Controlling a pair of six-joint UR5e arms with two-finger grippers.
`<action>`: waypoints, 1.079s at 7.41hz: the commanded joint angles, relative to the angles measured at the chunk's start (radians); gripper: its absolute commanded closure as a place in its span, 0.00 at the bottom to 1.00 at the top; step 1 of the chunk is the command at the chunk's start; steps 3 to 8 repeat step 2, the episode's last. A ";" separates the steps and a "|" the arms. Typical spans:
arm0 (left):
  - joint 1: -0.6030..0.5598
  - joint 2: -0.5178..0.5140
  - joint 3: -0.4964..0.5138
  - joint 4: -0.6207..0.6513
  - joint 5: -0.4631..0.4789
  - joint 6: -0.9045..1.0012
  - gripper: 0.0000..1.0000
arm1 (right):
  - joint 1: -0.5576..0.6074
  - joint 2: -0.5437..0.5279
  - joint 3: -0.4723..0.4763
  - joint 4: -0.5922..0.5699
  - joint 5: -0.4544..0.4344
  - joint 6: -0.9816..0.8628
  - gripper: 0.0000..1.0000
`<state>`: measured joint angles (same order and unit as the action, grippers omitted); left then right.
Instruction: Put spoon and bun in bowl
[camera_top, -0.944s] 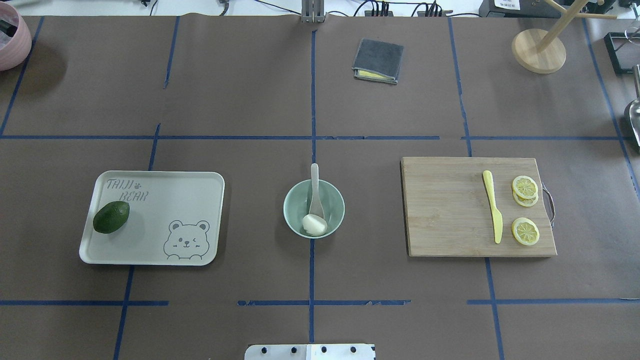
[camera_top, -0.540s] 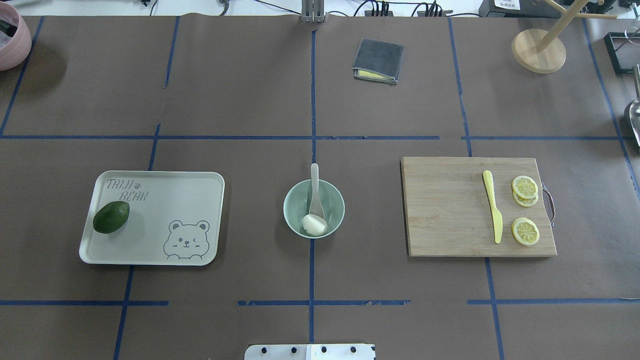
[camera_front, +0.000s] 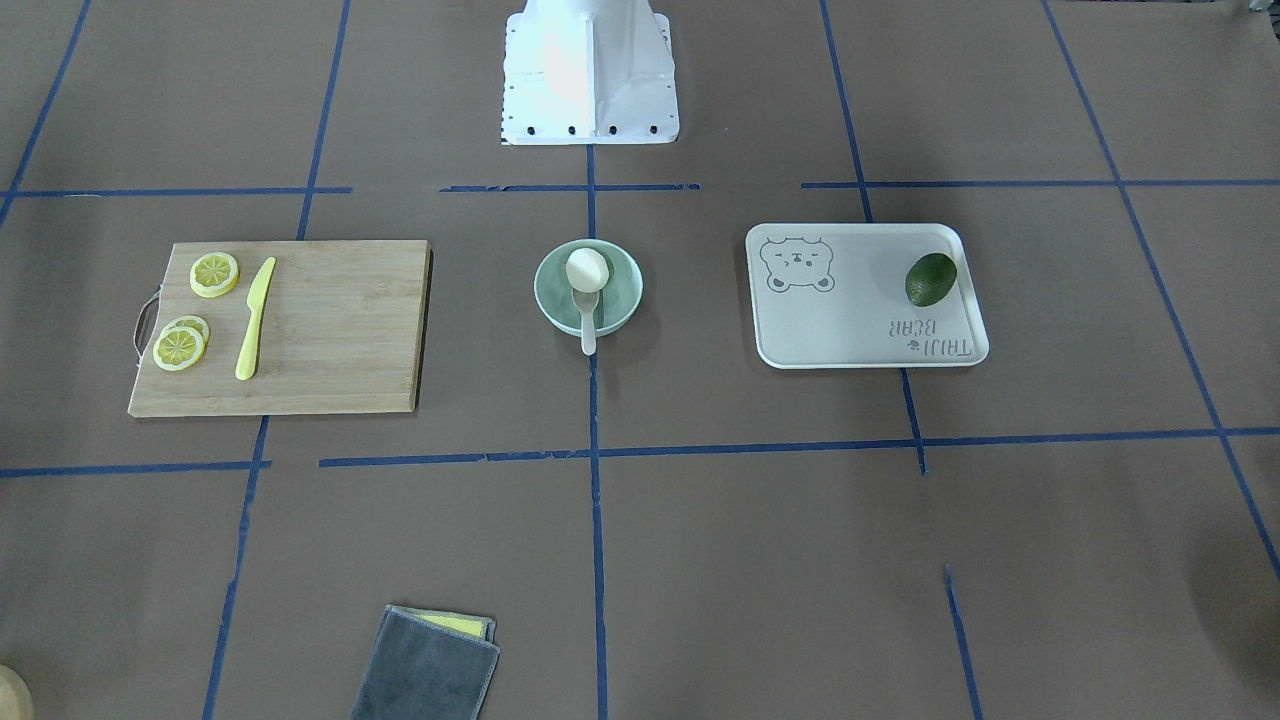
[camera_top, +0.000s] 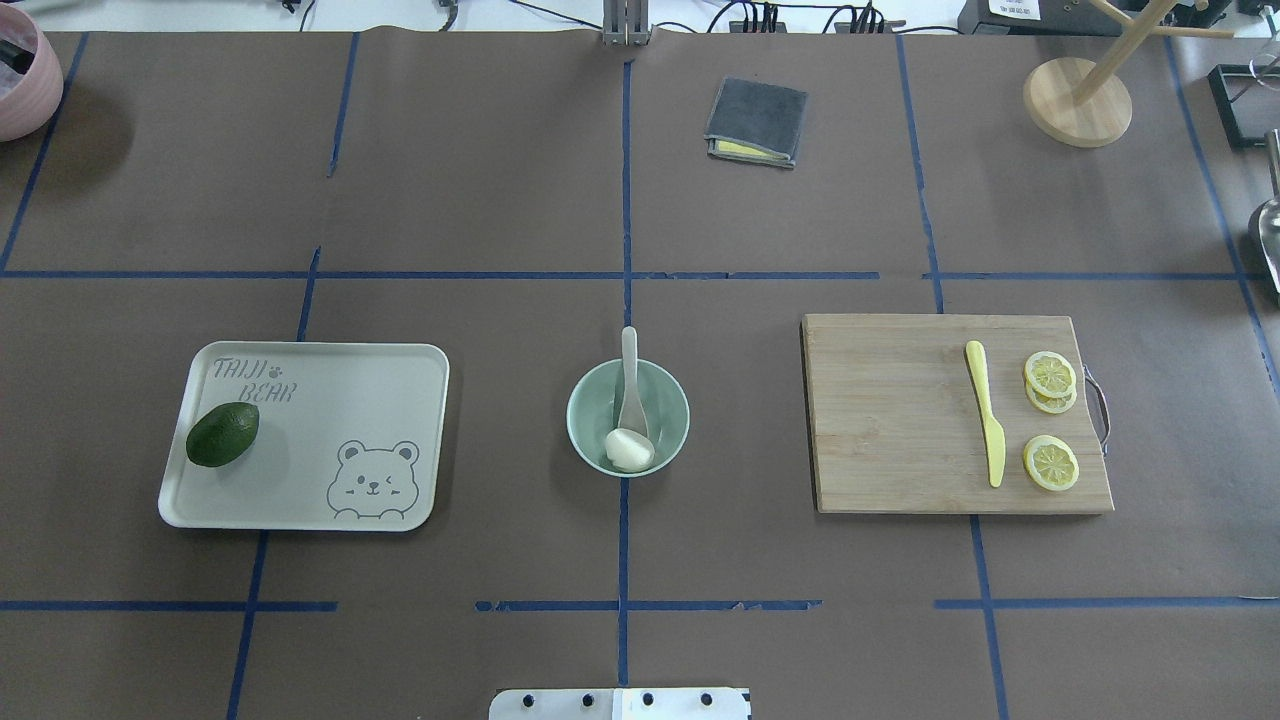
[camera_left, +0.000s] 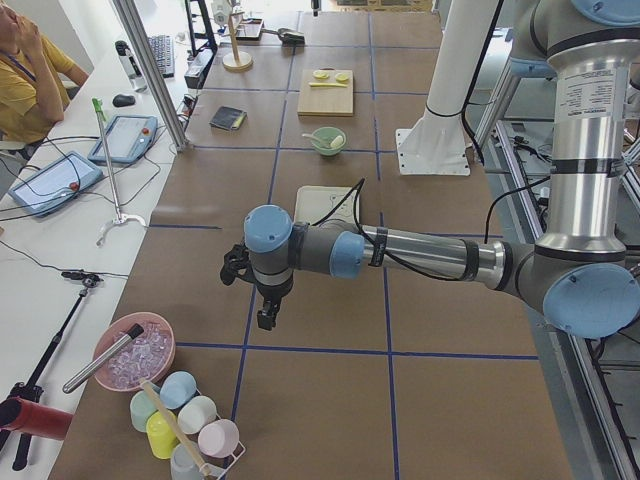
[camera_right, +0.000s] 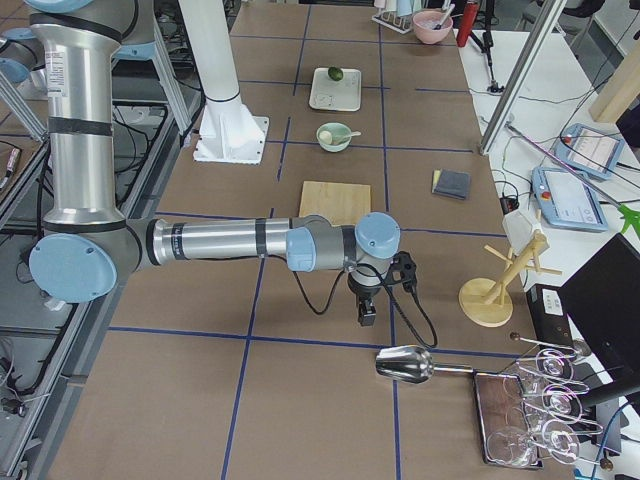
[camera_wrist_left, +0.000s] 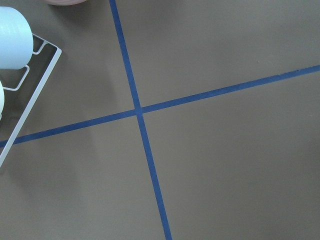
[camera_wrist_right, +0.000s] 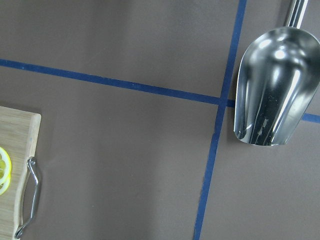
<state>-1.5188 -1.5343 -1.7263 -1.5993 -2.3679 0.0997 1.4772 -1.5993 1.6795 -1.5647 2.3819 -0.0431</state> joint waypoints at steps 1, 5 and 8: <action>0.000 -0.006 0.007 -0.001 0.003 0.000 0.00 | 0.000 0.007 -0.003 0.000 -0.003 0.000 0.00; 0.000 -0.012 0.007 0.001 0.004 0.000 0.00 | 0.000 0.009 -0.001 0.000 0.000 -0.003 0.00; 0.000 -0.012 0.007 0.001 0.004 0.000 0.00 | 0.000 0.009 -0.001 0.000 0.000 -0.003 0.00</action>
